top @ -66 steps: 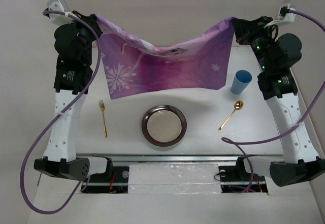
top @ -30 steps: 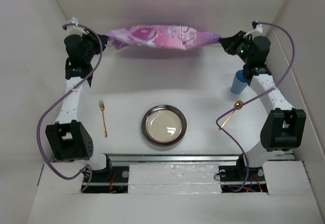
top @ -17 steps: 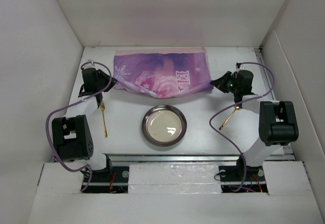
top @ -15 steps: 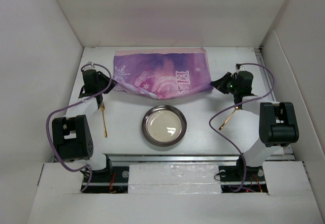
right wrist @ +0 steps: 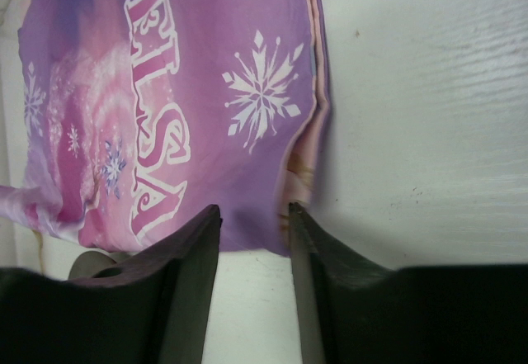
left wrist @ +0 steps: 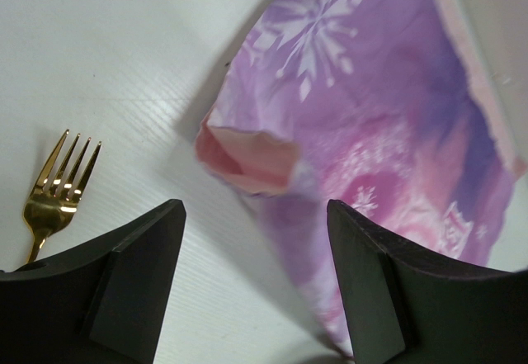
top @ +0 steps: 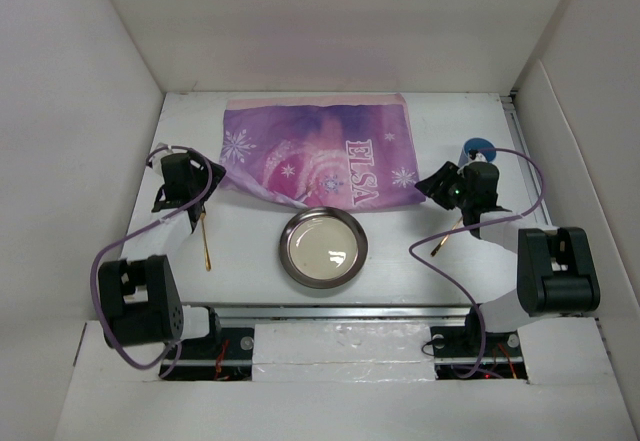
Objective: Set the dinner table for one person
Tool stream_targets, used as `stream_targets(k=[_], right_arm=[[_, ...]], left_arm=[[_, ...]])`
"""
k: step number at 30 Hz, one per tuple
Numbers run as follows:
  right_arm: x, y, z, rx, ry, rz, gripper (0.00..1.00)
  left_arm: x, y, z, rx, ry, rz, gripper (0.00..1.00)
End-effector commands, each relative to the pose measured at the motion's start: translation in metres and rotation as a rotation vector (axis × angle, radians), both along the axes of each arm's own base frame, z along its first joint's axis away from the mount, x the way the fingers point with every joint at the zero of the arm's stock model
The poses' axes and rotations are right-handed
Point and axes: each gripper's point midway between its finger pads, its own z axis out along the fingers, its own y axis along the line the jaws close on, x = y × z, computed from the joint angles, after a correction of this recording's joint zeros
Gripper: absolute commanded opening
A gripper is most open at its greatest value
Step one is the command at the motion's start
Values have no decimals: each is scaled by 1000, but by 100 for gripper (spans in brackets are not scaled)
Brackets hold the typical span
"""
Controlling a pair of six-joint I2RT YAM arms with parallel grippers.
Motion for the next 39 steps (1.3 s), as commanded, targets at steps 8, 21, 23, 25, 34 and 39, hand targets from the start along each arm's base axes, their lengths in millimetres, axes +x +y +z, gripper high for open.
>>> stream_targets(k=[8,21,23,25,34,39], right_arm=[[-7,-24,105,-146,-277,-203,53],[29,88,73,-197,-216,84,0],[33,87,58,-229,-152,81,0],[47,80,36,-259,-52,72,0],[24,82,-11,-329,80,56,0],[12,83,-42,-333,207,66,0]], left_arm=[[-14,7,134,121,-365,99,51],[65,-84,62,80,-149,-204,24],[84,-90,50,112,-109,-234,23],[102,-92,39,127,-81,-244,23],[152,-125,6,103,-51,-330,21],[170,-157,6,38,-63,-402,21]])
